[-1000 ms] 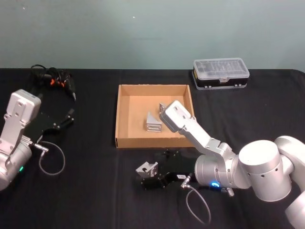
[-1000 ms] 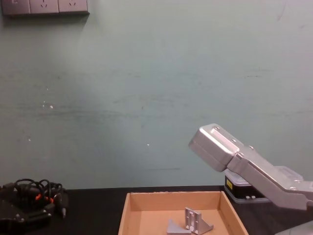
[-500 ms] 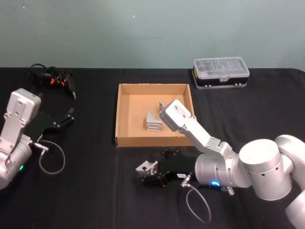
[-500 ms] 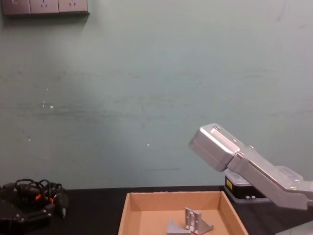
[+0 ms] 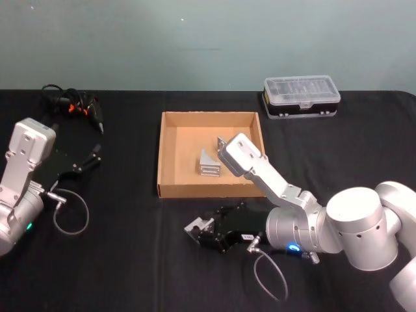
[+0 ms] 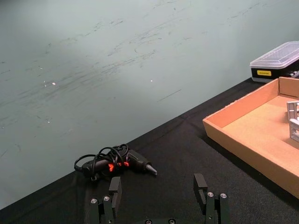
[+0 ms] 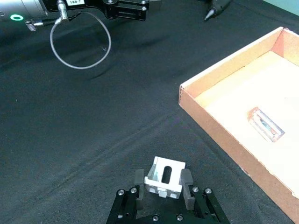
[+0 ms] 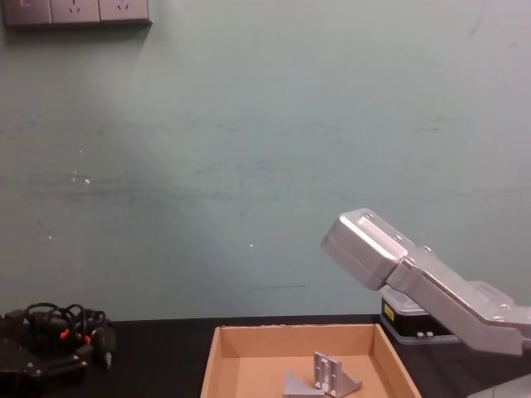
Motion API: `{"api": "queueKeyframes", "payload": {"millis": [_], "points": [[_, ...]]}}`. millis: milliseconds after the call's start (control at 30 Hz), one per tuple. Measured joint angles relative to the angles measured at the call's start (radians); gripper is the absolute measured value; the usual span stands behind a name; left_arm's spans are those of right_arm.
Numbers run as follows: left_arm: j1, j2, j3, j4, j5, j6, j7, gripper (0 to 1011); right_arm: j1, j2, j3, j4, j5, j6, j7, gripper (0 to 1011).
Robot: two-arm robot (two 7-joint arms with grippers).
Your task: Use one hand to pick up the angle iron from the table and place it into the box.
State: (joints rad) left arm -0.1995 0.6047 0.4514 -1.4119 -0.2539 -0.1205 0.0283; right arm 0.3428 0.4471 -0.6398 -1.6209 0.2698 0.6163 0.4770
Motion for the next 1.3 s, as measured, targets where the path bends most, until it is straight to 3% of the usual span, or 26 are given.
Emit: {"api": "queueKeyframes", "payload": {"millis": [333, 733, 1100, 1300], "points": [[0.000, 0.000, 0.000, 0.000, 0.000, 0.000, 0.000, 1011, -0.004, 0.001, 0.002, -0.003, 0.001, -0.004, 0.000, 474], [0.000, 0.000, 0.000, 0.000, 0.000, 0.000, 0.000, 1011, -0.023, 0.023, 0.045, -0.059, -0.001, -0.069, -0.002, 474], [0.000, 0.000, 0.000, 0.000, 0.000, 0.000, 0.000, 1011, 0.058, 0.014, 0.063, -0.029, -0.002, -0.077, 0.018, 474], [0.000, 0.000, 0.000, 0.000, 0.000, 0.000, 0.000, 1011, 0.140, -0.024, 0.075, 0.080, -0.004, -0.085, 0.017, 474]]}}
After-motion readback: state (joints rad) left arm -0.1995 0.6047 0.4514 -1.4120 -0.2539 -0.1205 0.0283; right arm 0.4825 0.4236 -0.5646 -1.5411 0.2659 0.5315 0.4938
